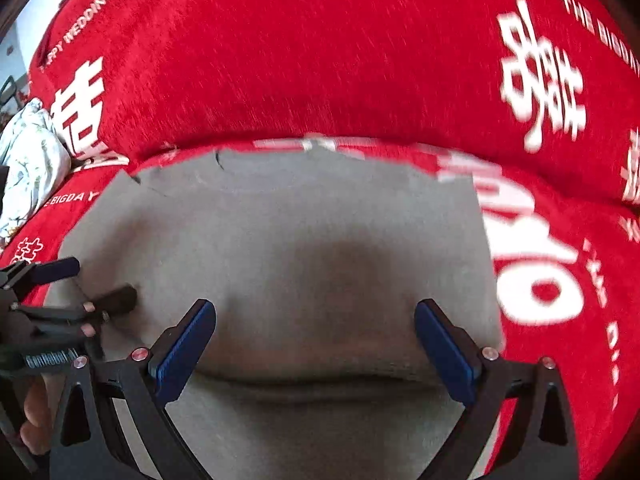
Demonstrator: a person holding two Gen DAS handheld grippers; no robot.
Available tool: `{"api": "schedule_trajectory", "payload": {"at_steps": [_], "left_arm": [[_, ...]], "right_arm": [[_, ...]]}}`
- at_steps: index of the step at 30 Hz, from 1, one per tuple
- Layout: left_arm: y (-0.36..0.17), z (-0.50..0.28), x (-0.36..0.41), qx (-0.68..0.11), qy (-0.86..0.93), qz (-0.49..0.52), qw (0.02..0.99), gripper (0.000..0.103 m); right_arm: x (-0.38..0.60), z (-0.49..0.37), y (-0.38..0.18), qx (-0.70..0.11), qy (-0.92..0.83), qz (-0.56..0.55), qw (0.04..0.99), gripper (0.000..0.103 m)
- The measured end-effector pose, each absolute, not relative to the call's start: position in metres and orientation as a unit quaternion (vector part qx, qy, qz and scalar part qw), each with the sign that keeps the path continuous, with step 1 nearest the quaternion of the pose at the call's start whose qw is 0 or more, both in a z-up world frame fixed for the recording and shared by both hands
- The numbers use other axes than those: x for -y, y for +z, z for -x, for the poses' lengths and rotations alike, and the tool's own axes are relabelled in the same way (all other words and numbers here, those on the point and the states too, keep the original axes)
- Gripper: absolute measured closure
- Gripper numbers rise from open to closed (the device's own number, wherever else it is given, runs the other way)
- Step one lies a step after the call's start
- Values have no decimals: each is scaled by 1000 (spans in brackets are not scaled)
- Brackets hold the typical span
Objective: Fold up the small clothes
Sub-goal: 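Move both tools to the hem edge of the grey sweater, then close both grippers on the sweater hem and lift it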
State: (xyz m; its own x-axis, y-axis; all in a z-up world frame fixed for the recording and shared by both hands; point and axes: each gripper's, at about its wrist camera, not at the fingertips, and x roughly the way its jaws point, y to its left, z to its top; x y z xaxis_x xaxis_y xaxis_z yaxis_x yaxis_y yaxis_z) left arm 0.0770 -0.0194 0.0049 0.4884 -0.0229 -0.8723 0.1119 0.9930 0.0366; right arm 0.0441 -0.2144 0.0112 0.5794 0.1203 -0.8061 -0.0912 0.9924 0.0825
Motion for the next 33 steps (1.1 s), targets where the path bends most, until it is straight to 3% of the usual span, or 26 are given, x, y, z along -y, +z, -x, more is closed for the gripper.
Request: {"api": "schedule_trajectory", "payload": {"at_steps": [12, 16, 24, 33], "left_arm": [[13, -37, 15, -492, -57, -24, 868, 6], [-1, -2, 25, -482, -53, -81, 871, 6], [-9, 83, -3, -473, -81, -53, 876, 1], [-13, 148, -32, -485, -74, -61, 869, 1]], "right_arm": [[218, 36, 22, -417, 56, -2, 907, 3], [196, 48, 6, -439, 71, 31, 895, 3], [203, 137, -7, -404, 78, 70, 909, 1], [208, 200, -15, -447, 66, 110, 885, 0]]}}
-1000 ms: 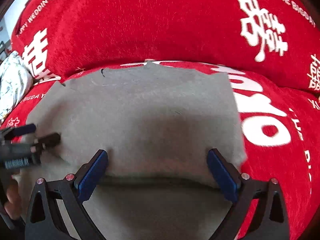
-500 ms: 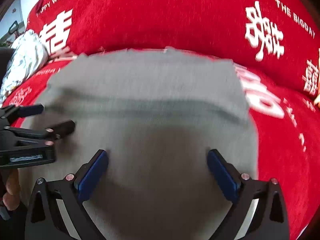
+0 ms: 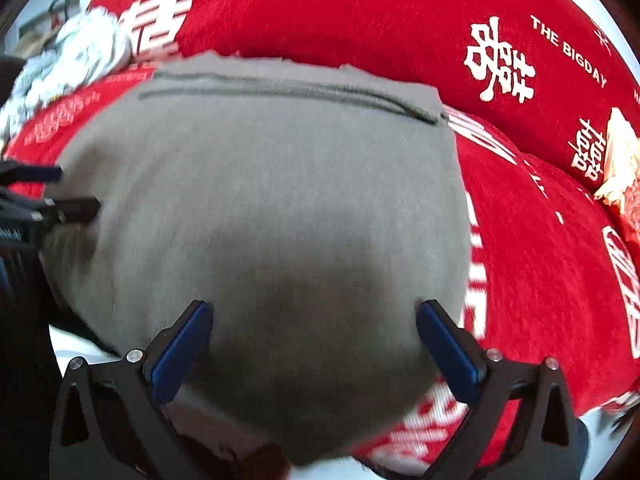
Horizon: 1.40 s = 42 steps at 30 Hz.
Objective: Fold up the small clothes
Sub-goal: 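Close both grippers on the sweater hem and lift it, then carry the held hem over the sweater body toward the collar with both grippers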
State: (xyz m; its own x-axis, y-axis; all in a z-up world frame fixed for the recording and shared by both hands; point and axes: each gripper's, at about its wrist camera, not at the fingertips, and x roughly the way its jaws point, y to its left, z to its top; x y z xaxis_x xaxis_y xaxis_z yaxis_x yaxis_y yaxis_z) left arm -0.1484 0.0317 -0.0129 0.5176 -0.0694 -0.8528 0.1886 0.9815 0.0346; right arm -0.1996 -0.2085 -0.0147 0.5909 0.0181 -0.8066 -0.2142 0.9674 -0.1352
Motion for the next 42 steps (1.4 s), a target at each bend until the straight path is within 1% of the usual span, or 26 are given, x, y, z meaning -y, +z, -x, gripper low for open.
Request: {"api": "schedule_trajectory", "payload": {"at_steps": [2, 4, 5, 7, 9, 11, 13, 14, 15, 16, 17, 19, 21, 23, 26, 28, 31, 35, 37, 38, 39, 40, 41, 42], "left_arm": [[-12, 157, -49, -486, -60, -43, 871, 1], [-22, 160, -72, -508, -52, -9, 860, 1], [-29, 158, -78, -523, -56, 5, 850, 1], [-54, 154, -89, -581, -76, 45, 809, 1], [-56, 154, -92, -586, -79, 61, 804, 1], [-56, 152, -92, -589, -78, 63, 802, 1], [-53, 152, -90, -587, -83, 63, 803, 9], [-49, 152, -87, -584, -87, 59, 805, 21], [-46, 154, -87, -580, -90, 56, 807, 40], [-39, 159, -86, -573, -96, 50, 813, 55], [-34, 161, -87, -566, -104, 49, 816, 88], [-21, 159, -90, -554, -113, 63, 823, 89], [-7, 153, -96, -537, -117, 77, 832, 89], [10, 145, -98, -519, -130, 93, 840, 89], [40, 117, -93, -488, -145, 99, 855, 89], [48, 93, -90, -471, -143, 93, 865, 89], [44, 59, -90, -477, -134, 99, 863, 89], [12, 37, -98, -510, -128, 135, 840, 89], [8, 40, -102, -504, -140, 152, 838, 88], [7, 43, -106, -502, -145, 161, 837, 79], [7, 46, -111, -502, -152, 174, 834, 59], [7, 49, -115, -500, -157, 185, 832, 47], [8, 54, -118, -495, -157, 193, 833, 31], [11, 62, -124, -484, -147, 200, 839, 26]], "right_arm": [[219, 206, -8, -444, 47, 99, 889, 0], [231, 208, -6, -454, 37, 72, 887, 0], [238, 207, -8, -472, 34, 51, 879, 0], [247, 205, -17, -507, 37, 23, 861, 1], [248, 203, -27, -534, 52, 1, 844, 1], [244, 204, -25, -529, 47, 19, 847, 10], [240, 206, -22, -518, 32, 38, 854, 40], [239, 208, -18, -511, 39, 40, 858, 53], [238, 211, -15, -505, 50, 40, 860, 75], [236, 212, -13, -506, 59, 39, 860, 87], [237, 212, -12, -507, 67, 33, 859, 87], [242, 212, -7, -506, 76, 12, 859, 90], [252, 208, 7, -491, 102, -46, 864, 90], [264, 200, 28, -459, 118, -92, 876, 90], [276, 180, 54, -415, 128, -133, 891, 90], [281, 158, 65, -387, 127, -151, 901, 90], [284, 117, 56, -390, 112, -164, 899, 90], [278, 90, 30, -422, 89, -151, 889, 90], [278, 89, 24, -431, 88, -148, 886, 84], [279, 90, 21, -430, 87, -148, 886, 82], [279, 94, 20, -431, 88, -152, 885, 67], [281, 96, 20, -431, 91, -156, 884, 45], [284, 101, 21, -425, 93, -160, 886, 37], [286, 107, 24, -414, 93, -159, 892, 26]]}}
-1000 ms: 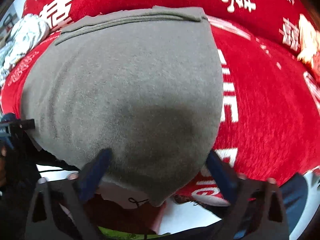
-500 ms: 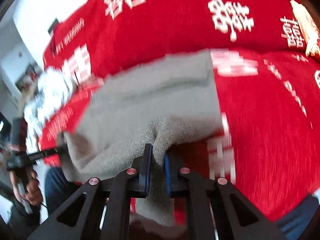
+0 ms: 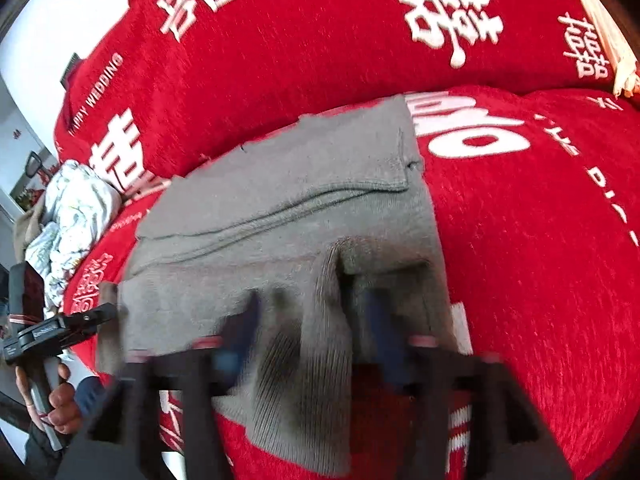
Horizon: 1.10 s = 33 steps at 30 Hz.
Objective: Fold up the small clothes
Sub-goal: 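Carry the held hem over the sweater body toward the collar with both grippers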
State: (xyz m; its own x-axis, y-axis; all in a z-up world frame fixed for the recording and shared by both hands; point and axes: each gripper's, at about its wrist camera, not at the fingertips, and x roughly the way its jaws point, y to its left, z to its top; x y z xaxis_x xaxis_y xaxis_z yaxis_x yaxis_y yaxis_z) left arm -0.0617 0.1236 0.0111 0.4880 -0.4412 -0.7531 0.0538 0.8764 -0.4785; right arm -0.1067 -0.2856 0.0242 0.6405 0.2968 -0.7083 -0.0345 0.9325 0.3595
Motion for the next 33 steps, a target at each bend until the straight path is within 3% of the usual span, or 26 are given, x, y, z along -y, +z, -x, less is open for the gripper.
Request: {"api": "schedule_trajectory", "payload": {"at_steps": [3, 11, 12, 13, 14, 15, 16, 17, 18, 21, 26, 33], "left_arm": [[11, 80, -130, -479, -138, 204, 842, 26], [-5, 87, -101, -502, -149, 189, 831, 26], [-5, 85, -97, -506, -152, 185, 829, 27], [-4, 84, -92, -508, -148, 177, 830, 27], [-3, 83, -84, -508, -144, 158, 834, 42], [-3, 83, -80, -511, -147, 146, 835, 74], [-4, 81, -75, -519, -153, 135, 830, 85], [-5, 79, -73, -525, -155, 131, 827, 88], [-4, 80, -73, -520, -154, 133, 830, 90], [5, 86, -84, -499, -149, 154, 840, 92], [30, 96, -105, -435, -157, 190, 866, 95], [35, 91, -102, -422, -164, 199, 869, 95]], "right_arm": [[287, 130, 32, -390, 90, -136, 906, 25], [282, 149, 10, -422, 111, -143, 888, 25], [278, 147, 7, -425, 113, -139, 887, 27], [275, 146, 4, -429, 117, -135, 886, 36], [272, 143, 1, -433, 125, -134, 883, 45], [270, 141, -2, -439, 135, -134, 878, 59], [270, 140, -4, -439, 137, -135, 878, 70], [270, 138, -4, -438, 138, -136, 878, 77], [271, 137, -4, -440, 146, -143, 874, 85], [275, 140, 0, -435, 157, -157, 873, 87], [277, 148, 21, -407, 182, -169, 879, 87], [281, 138, 44, -380, 183, -197, 885, 87]]}}
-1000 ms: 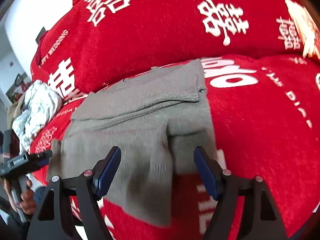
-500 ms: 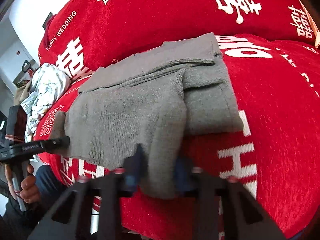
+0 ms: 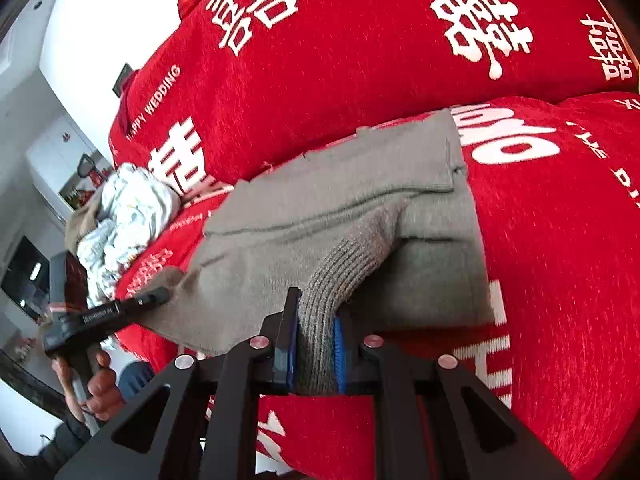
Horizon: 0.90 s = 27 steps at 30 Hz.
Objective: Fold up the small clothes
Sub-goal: 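Carry the held hem over the sweater body toward the collar with both grippers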
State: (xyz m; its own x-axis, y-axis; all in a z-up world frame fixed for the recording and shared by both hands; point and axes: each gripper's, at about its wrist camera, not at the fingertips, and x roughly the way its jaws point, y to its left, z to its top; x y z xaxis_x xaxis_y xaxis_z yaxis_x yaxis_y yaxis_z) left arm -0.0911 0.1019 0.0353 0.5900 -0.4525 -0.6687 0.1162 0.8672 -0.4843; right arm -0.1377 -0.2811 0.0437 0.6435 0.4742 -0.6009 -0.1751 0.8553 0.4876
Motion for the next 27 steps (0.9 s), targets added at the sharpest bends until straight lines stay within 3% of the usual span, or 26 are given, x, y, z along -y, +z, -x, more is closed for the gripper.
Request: {"api": "schedule_trajectory", "payload": {"at_steps": [8, 27], "left_arm": [[53, 81, -114, -390, -168, 230, 876, 95], [74, 26, -101, -396, -149, 222, 879, 95]], "right_arm": [[285, 126, 69, -348, 172, -202, 899, 87], [300, 74, 84, -337, 133, -233, 902, 87]]}}
